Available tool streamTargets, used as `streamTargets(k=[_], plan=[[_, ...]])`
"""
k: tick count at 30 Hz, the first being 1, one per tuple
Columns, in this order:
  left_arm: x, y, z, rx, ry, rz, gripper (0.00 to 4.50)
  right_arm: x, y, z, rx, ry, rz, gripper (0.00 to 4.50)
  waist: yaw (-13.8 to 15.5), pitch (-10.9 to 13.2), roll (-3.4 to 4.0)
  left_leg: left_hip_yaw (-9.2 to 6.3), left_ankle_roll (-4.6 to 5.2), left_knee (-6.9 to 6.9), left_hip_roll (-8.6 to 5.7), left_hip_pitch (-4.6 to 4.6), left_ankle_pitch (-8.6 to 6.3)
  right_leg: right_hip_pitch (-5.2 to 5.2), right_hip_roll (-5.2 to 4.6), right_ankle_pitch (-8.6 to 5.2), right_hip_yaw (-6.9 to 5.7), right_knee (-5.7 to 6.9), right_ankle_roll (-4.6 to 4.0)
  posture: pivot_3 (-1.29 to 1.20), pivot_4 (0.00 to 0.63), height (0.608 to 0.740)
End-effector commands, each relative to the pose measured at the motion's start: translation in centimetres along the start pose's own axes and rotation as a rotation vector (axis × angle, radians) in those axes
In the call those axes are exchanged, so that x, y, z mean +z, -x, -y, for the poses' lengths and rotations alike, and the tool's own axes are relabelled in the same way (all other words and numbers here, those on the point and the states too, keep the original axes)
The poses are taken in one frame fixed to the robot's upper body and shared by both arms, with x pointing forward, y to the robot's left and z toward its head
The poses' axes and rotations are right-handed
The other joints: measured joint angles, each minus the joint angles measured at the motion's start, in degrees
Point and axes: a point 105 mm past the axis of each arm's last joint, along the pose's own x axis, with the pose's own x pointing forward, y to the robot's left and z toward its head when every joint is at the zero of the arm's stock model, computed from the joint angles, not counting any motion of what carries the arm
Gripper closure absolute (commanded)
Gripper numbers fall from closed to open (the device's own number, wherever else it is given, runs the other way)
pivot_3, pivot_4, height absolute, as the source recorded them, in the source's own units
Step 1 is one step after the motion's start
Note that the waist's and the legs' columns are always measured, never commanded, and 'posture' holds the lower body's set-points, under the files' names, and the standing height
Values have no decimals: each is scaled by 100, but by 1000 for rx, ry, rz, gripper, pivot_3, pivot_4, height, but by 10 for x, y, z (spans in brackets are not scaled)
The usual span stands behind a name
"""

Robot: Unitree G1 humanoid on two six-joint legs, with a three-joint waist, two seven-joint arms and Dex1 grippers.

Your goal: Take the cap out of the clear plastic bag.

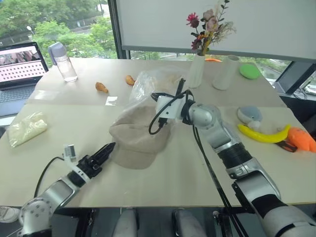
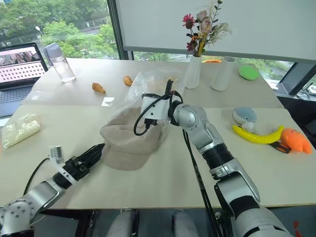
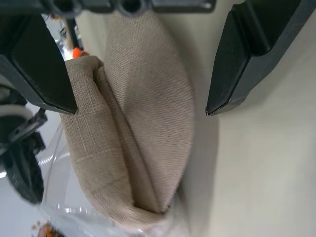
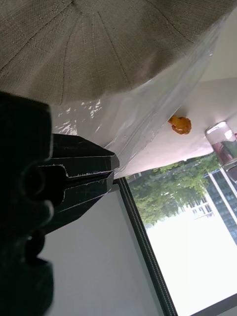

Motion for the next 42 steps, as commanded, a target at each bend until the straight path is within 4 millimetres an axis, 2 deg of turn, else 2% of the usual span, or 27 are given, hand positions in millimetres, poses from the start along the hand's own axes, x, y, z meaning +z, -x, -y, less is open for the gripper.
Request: streamTargets(k=[1,4,5,8,10,13,17,24,28,32,34,38,42], plan=[[-19,-26,-5,-21,26,-101,25,16,0,22,-59,36,44,4500,75,-5,12,0,0,0,-1,0,0,1,0,0,0,0,1,0,150,740],[-13,-37,12,-106,-2,-113,25,14,2,23,-61,40,35,4500,133,-8,15,-2,0,3,-2,0,1,3,0,0,-2,1,4,0,150,740],[-10,-39,17,-129,1,-107,283,14,3,23,-62,40,31,4500,131,-7,15,-1,-1,3,-2,0,1,4,0,1,-2,-1,5,0,150,740],[-4,-40,33,-188,-10,-116,1128,11,5,23,-68,38,17,4500,92,-5,11,-1,1,5,-1,-12,5,-2,0,3,-2,-6,9,0,150,740],[-3,-39,41,-220,-12,-128,1857,10,6,23,-70,35,14,4500,23,-3,6,-3,7,-1,1,-19,9,-9,3,22,-1,-8,44,0,150,740],[-1,-40,49,-248,-14,-126,3084,11,5,23,-71,33,15,4500,-52,-2,5,-8,10,-14,2,-19,10,-12,5,20,-2,-6,46,0,150,740],[4,-40,57,-280,-3,-102,4461,12,4,23,-70,32,19,4500,-137,-2,4,-8,10,-15,3,-18,10,-13,6,19,-1,-6,47,0,150,740],[9,-40,69,-302,-3,-88,4486,13,2,22,-67,32,25,4500,-192,-1,4,-9,10,-1,2,-16,11,-9,6,24,0,-3,50,0,150,740],[12,-39,85,-342,-24,-107,4486,12,2,21,-66,33,25,4500,-189,-1,3,-10,10,-2,2,-16,11,-10,7,24,0,-2,50,0,150,740],[7,-25,112,-423,-123,-198,4486,8,3,20,-62,37,16,4500,-193,2,-1,-10,10,-7,2,-16,11,-12,8,23,2,-4,50,0,150,740],[3,-17,116,-425,-182,-249,4486,5,4,21,-61,41,8,4500,-189,2,-1,-10,10,-10,3,-16,10,-13,8,22,2,-4,49,0,150,740],[-6,-2,109,-368,-257,-326,4486,-9,7,26,-66,72,-24,4500,-193,3,-1,-8,9,-12,2,-16,10,-12,6,21,3,-9,48,0,150,740],[-16,23,127,-452,-337,-412,4486,-21,6,31,-65,99,-46,4500,-199,7,-6,-7,9,-11,3,-16,10,-16,6,5,3,-9,19,0,150,740]])
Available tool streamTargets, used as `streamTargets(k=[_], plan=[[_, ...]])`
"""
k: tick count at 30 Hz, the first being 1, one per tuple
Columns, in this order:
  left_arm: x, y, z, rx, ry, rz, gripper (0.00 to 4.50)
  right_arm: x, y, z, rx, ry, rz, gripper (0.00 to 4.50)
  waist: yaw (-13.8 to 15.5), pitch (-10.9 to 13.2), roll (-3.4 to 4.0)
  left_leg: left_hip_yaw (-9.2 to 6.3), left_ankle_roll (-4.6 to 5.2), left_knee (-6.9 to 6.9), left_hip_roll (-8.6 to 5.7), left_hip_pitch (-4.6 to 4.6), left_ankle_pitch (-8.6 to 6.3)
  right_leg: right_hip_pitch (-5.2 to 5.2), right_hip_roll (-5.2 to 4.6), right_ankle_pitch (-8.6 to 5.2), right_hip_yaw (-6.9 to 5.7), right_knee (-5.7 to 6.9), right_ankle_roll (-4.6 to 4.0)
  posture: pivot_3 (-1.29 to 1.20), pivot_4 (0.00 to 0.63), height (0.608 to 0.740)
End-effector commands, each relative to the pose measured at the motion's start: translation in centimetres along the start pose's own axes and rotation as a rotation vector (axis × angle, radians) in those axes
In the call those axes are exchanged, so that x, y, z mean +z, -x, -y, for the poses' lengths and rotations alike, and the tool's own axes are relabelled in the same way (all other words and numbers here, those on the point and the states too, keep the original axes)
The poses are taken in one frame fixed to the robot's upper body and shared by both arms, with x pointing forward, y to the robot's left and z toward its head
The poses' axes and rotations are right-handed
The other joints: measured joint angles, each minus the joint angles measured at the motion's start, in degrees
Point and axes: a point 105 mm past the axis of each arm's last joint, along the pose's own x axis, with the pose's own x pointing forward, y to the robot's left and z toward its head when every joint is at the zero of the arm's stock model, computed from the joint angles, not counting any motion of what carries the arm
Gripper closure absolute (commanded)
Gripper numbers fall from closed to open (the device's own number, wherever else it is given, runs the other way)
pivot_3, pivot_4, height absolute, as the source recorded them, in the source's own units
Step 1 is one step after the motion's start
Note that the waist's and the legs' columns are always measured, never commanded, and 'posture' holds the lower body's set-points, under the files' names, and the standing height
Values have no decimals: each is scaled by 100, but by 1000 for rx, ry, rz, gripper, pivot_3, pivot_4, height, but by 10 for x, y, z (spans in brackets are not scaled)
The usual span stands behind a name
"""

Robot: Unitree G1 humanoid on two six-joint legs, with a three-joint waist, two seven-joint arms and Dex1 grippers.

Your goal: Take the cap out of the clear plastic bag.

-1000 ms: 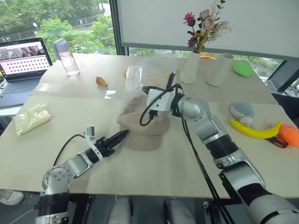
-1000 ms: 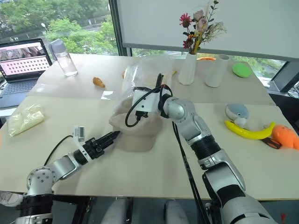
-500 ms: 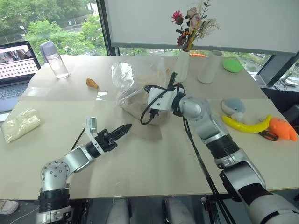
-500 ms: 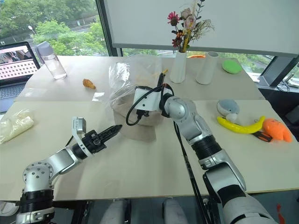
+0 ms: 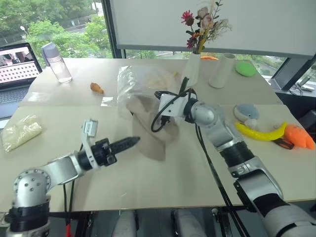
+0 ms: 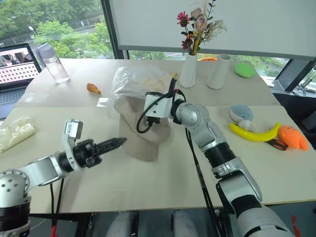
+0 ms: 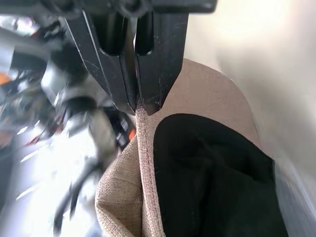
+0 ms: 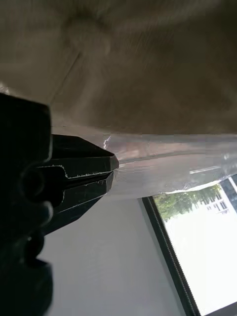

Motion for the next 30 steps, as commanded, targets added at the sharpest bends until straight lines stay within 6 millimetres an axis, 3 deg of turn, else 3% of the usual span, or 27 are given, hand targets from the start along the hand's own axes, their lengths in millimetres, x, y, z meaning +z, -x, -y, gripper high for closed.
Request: streamTargets(k=[1,4,7,10,14,17,21,22,24,30], plan=[[-2,9,39,-140,-134,-74,4486,4,-2,23,-63,52,34,4500,-2,4,-6,0,-1,0,1,0,0,-1,0,-4,0,1,-8,0,150,740],[-1,16,55,-196,-194,-111,4486,3,-5,26,-65,60,41,4500,-3,6,-5,1,-2,-1,2,0,-1,-3,0,-7,0,2,-17,0,150,740],[27,31,98,-423,-236,20,4486,3,-8,27,-64,65,50,4500,-2,8,-8,2,-1,0,3,0,-1,-4,-1,-8,0,0,-17,0,150,740],[50,40,121,-521,-319,128,4486,3,-10,28,-64,66,55,4500,5,12,-14,1,0,-1,6,-1,0,-3,-1,-9,-1,-1,-17,0,150,740],[123,60,143,-618,-479,500,4486,5,-12,28,-61,70,69,4500,67,17,-18,-3,1,8,1,-1,1,5,2,-9,-5,1,-13,0,150,740],[147,67,149,-622,-487,633,4486,5,-11,27,-62,70,70,4500,29,17,-20,-7,3,20,0,0,3,16,6,17,-3,0,26,0,150,740],[171,56,128,-468,-386,753,4486,3,-9,28,-65,64,64,4500,17,17,-21,-4,3,12,-2,-1,2,14,3,20,2,-4,37,0,150,740],[191,51,102,-379,-297,862,4486,2,-9,27,-64,57,59,4500,22,17,-21,-5,3,7,-1,-1,3,12,4,20,2,-3,36,0,150,740],[210,34,61,-256,-169,965,4486,2,-8,24,-62,46,57,4500,104,17,-21,-10,3,5,-3,1,3,14,5,19,-4,4,36,0,150,740],[194,-8,4,-214,12,941,4486,5,-8,22,-63,34,62,4500,145,19,-25,-5,0,20,-4,-19,9,5,8,33,4,-10,46,0,150,740]])
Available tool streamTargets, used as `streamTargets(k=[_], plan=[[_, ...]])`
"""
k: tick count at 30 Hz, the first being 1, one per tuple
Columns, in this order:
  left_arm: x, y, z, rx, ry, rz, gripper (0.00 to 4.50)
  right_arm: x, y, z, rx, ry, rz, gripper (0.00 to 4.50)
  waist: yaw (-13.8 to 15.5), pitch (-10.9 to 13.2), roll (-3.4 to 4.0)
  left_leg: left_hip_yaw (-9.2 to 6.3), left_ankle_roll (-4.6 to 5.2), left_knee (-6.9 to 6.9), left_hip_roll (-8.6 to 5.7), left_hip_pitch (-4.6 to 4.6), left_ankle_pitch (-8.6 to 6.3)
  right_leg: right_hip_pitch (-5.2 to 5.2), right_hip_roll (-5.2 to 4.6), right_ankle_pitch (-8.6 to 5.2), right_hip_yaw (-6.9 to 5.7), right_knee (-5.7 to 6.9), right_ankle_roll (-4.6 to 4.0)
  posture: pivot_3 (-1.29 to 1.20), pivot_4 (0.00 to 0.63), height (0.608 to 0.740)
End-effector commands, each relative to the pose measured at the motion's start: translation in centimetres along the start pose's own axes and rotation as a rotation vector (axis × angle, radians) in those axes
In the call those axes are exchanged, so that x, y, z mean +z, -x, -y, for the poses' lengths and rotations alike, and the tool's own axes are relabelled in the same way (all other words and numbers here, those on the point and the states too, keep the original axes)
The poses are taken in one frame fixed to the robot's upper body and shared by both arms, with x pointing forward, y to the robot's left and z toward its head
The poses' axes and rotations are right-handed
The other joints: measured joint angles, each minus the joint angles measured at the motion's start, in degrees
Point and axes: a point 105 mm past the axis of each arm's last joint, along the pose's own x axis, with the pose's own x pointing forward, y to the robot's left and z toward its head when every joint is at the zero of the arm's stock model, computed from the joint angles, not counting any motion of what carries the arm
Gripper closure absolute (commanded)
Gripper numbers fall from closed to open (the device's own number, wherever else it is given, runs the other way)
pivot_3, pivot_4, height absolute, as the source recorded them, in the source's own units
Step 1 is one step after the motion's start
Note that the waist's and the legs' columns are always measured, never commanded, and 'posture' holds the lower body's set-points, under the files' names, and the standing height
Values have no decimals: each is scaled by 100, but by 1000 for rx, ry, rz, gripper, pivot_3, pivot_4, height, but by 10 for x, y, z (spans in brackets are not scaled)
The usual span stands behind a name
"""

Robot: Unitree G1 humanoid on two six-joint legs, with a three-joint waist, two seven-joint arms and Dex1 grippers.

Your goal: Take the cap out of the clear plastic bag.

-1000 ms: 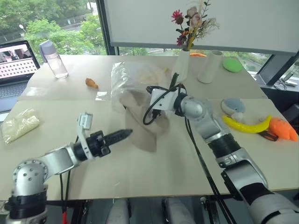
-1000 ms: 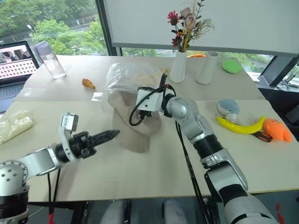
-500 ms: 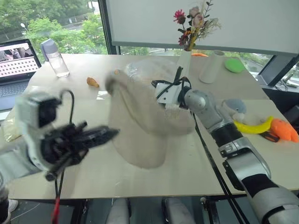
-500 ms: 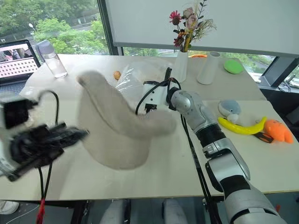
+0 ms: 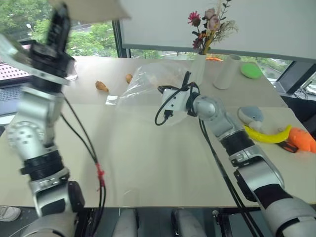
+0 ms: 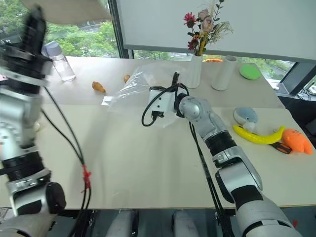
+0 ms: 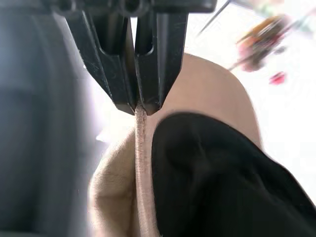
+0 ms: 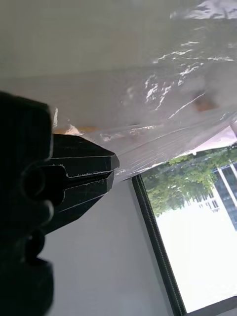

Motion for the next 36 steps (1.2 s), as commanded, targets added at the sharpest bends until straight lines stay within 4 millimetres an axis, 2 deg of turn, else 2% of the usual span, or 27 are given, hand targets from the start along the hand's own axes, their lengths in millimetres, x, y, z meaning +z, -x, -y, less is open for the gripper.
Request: streamTargets(k=[1,3,4,8,12,14,17,19,20,21,24,27,28,30,33,36], plan=[[-16,2,-27,47,7,-7,4486,7,3,14,-44,7,19,4500,5,0,0,0,0,-4,0,-4,0,-4,0,0,0,-2,0,0,150,740],[-25,13,-66,183,43,8,4486,7,3,13,-44,3,15,4500,14,0,0,-1,0,-15,0,-4,0,-7,1,-1,-3,-1,-1,0,150,740],[-33,18,-74,207,51,-6,4486,6,4,12,-43,2,13,4500,3,0,0,-1,0,-18,-1,0,-1,-6,1,-3,-3,0,-3,0,150,740],[-51,32,-86,244,51,-68,4486,7,6,10,-39,-5,9,4500,-33,0,0,-2,0,-22,1,-4,-1,-9,1,-4,-4,-3,-4,0,150,740],[-64,68,-104,353,82,-105,4486,6,8,9,-38,-8,5,4500,-53,0,0,-2,-1,-21,0,-4,-1,-8,0,-4,-4,-2,-4,0,150,740],[-75,86,-103,385,88,-158,4486,7,9,9,-38,-9,4,4500,-111,0,0,-1,-1,-18,0,4,-1,0,-3,-3,-2,3,-3,0,150,740],[-83,108,-96,423,97,-192,4486,8,10,7,-33,-12,5,4500,-130,0,0,-2,-1,-18,1,9,-1,2,-4,-3,-3,6,-4,0,150,740],[-83,122,-89,455,103,-187,3809,9,11,4,-26,-18,8,4500,-130,0,0,-4,-1,-17,2,10,-1,1,-2,-3,-3,10,-5,0,150,740],[-84,129,-89,491,99,-183,3616,9,11,3,-24,-22,10,4500,-129,0,0,-3,-1,-16,1,15,-1,6,-4,-3,-2,11,-5,0,150,740],[-85,134,-89,511,100,-175,3171,10,11,2,-22,-25,10,4500,-130,0,0,-2,-1,-15,1,16,-1,7,-4,-3,-2,11,-5,0,150,740],[-87,138,-82,517,102,-171,2054,11,10,1,-20,-29,14,4500,-127,0,0,-2,-1,-7,2,19,-1,10,-4,-2,-1,12,-6,0,150,740],[-89,137,-65,477,116,-182,1105,13,8,1,-18,-30,22,4500,-127,0,0,-2,-1,-4,1,20,-1,10,-3,0,-1,12,-7,0,150,740],[-89,137,-60,467,120,-174,654,14,8,1,-18,-30,23,4500,-127,0,0,-2,-1,-4,1,19,-1,11,-3,0,-1,11,-7,0,150,740],[-93,134,-33,385,127,-222,24,14,8,1,-17,-27,25,4500,-135,0,0,-1,-1,-7,2,18,-1,8,-3,-1,0,9,-7,0,150,740],[-98,133,9,249,143,-323,24,14,8,1,-14,-30,26,4500,-140,0,0,0,-1,-15,4,17,-1,4,-3,-4,3,7,-10,0,150,740],[-95,138,29,204,87,-423,24,14,8,-4,10,-58,34,4500,-131,0,0,-3,-1,-18,7,19,-1,2,0,-7,0,13,-16,0,150,740]])
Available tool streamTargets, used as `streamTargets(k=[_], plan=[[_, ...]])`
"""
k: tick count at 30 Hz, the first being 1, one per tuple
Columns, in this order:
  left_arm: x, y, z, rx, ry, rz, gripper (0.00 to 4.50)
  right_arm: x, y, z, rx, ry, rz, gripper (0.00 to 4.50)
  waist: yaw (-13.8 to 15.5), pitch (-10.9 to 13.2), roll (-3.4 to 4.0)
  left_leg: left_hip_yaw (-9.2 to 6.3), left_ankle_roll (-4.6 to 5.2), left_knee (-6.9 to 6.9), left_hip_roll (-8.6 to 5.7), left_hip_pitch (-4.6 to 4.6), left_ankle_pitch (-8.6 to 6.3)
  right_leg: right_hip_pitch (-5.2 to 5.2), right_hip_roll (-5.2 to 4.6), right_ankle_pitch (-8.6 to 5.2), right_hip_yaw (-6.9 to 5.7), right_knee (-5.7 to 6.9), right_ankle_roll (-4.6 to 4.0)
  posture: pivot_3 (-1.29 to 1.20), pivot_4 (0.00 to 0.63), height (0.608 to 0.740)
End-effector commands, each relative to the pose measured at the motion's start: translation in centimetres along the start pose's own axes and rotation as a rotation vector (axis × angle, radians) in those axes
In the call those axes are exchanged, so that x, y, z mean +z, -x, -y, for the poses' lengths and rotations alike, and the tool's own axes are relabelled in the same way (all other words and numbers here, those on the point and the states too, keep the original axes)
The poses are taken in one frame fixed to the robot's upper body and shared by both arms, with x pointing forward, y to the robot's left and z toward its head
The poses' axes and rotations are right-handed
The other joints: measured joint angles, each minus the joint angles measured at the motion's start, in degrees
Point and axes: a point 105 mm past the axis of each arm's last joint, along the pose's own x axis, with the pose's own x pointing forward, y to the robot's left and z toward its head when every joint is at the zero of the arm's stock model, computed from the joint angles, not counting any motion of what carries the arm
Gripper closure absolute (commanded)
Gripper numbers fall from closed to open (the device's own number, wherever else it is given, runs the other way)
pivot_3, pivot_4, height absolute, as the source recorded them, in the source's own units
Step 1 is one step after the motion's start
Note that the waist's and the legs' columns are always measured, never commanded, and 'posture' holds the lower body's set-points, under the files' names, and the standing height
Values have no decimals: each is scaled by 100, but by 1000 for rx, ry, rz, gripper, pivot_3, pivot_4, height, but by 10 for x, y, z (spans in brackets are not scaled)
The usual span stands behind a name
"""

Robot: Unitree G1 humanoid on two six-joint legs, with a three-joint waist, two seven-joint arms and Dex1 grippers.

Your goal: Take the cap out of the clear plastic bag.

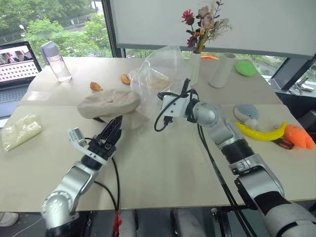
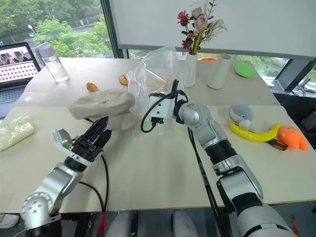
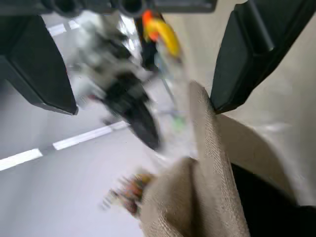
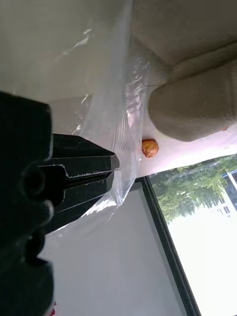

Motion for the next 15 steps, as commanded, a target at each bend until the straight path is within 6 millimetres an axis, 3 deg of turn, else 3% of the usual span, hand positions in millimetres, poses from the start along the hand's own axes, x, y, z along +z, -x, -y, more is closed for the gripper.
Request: streamTargets(k=[1,2,5,10,15], plan=[[-5,9,36,-113,-78,-114,24,11,1,8,-12,-33,52,4500,2,0,0,0,0,1,-1,2,0,1,0,-1,0,1,-1,0,150,740],[-6,11,40,-130,-104,-146,24,11,1,4,12,-56,54,4500,1,0,0,1,0,4,0,4,0,3,1,-2,-1,1,-6,0,150,740],[-14,20,54,-173,-224,-303,0,11,3,-9,93,-129,70,3722,1,-1,-1,2,0,11,1,6,0,5,1,-20,-2,0,-37,0,150,740],[-24,30,47,-140,-329,-467,0,8,10,-22,209,-176,73,1973,14,2,4,10,-1,4,-1,5,-1,0,-6,-22,-1,-6,-40,0,150,740],[-40,39,57,-193,-349,-582,0,10,35,-49,459,-259,97,255,30,3,5,10,-2,-5,3,5,-1,-2,-5,-29,-4,-7,-46,0,150,740]])
